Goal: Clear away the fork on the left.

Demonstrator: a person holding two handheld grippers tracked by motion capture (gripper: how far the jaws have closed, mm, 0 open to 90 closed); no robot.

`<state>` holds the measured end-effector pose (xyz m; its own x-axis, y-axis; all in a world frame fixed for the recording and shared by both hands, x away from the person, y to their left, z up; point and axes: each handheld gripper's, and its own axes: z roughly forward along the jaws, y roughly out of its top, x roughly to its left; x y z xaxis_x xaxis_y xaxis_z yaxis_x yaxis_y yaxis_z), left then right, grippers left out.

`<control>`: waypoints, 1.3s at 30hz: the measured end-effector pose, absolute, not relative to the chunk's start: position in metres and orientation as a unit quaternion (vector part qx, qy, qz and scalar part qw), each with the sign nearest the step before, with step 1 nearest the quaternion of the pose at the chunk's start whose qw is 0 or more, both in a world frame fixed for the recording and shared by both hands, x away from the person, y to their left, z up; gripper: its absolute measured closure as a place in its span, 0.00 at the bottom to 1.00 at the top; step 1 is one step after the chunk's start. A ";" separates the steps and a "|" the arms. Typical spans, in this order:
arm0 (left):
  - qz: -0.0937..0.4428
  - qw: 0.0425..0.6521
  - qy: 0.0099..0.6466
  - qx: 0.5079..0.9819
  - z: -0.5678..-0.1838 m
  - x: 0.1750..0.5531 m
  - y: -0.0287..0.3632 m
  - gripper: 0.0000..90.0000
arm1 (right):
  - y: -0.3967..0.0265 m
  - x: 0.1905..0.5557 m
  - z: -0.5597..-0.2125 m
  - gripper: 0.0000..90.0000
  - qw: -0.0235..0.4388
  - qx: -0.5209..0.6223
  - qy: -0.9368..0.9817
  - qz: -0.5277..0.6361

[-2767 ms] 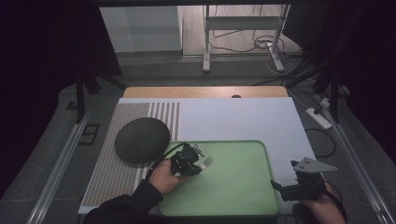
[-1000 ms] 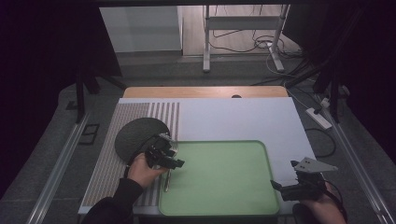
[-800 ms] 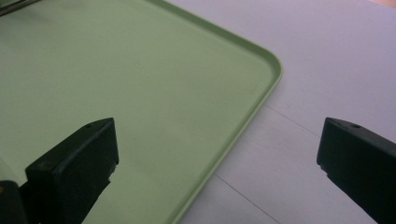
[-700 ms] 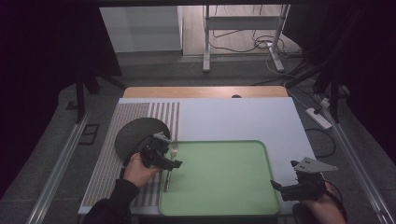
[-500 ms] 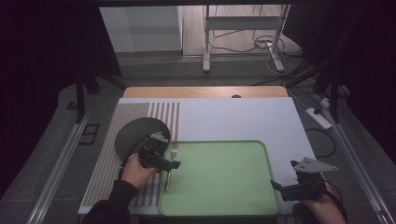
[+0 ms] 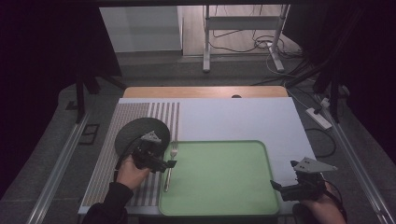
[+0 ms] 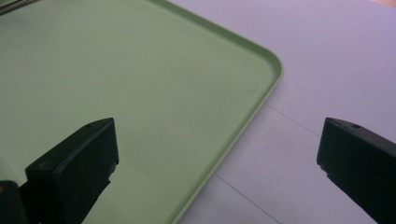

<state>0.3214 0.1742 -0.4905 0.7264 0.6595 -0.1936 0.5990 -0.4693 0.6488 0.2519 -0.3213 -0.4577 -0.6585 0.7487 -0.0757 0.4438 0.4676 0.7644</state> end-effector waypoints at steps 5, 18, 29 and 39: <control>0.057 0.360 0.360 0.859 -0.488 0.316 0.177 0.00 | -0.321 0.252 -0.458 0.00 0.205 0.358 0.832 0.371; 0.059 0.395 0.390 0.830 -0.484 0.308 0.197 0.00 | -0.321 0.252 -0.458 0.00 0.205 0.358 0.832 0.371; 0.067 0.408 0.396 0.820 -0.481 0.294 0.209 0.00 | -0.320 0.253 -0.458 0.00 0.203 0.358 0.836 0.364; 0.082 0.411 0.396 0.817 -0.479 0.282 0.216 0.00 | -0.318 0.257 -0.460 0.00 0.196 0.370 0.840 0.346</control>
